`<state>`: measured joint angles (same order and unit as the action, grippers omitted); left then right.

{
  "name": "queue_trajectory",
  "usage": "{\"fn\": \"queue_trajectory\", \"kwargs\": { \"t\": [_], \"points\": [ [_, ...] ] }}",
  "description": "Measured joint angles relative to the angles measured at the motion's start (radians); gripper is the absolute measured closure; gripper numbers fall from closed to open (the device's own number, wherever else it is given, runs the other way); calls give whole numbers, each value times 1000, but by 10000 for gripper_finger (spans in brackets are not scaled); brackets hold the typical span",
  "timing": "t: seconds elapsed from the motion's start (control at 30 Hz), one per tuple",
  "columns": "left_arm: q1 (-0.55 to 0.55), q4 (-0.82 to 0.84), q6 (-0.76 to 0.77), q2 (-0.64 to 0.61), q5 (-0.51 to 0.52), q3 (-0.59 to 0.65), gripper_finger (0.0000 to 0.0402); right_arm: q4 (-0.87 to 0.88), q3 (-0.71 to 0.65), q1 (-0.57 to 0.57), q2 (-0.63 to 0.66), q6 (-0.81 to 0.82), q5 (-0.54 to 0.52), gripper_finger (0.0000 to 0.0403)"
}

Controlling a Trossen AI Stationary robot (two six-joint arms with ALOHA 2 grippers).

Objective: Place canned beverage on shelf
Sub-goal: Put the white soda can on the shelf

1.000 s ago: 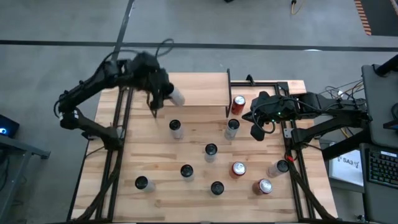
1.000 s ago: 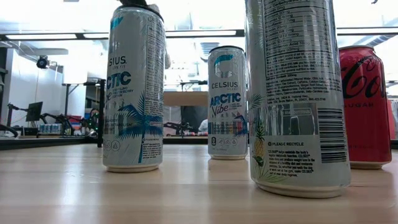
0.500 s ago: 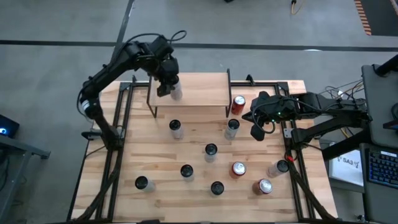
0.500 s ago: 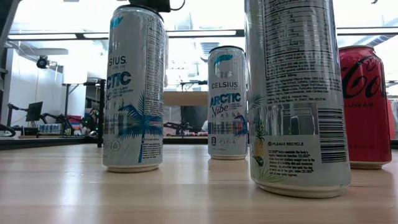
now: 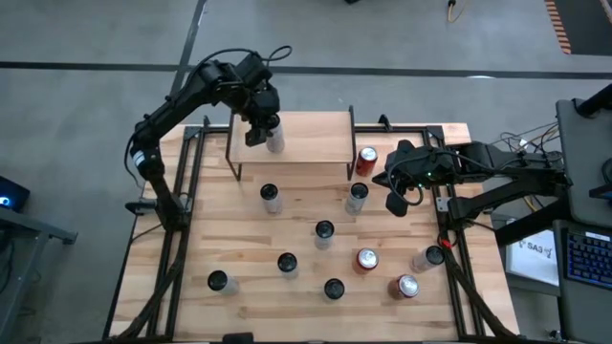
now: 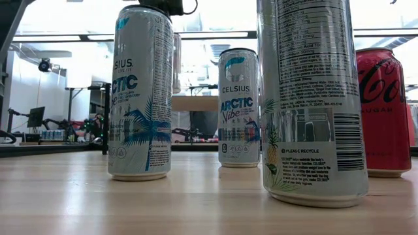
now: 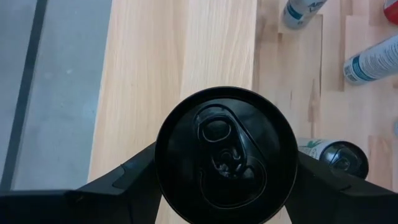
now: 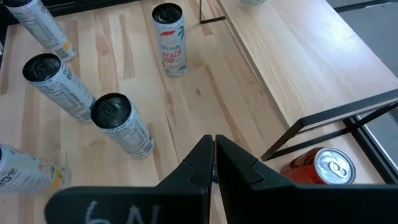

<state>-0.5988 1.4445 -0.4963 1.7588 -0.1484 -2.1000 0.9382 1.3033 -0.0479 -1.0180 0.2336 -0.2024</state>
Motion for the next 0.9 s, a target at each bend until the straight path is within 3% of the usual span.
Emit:
{"fn": "queue_trajectory", "kwargs": {
  "t": [0.4, 0.9],
  "points": [
    [-12, -37, -14, -13, -20, 101, 154, 0, 0, 0, 0, 0, 0, 394],
    [-44, -53, -7, -14, -56, 105, 150, 0, 0, 0, 0, -4, -3, 394]
  ]
}}
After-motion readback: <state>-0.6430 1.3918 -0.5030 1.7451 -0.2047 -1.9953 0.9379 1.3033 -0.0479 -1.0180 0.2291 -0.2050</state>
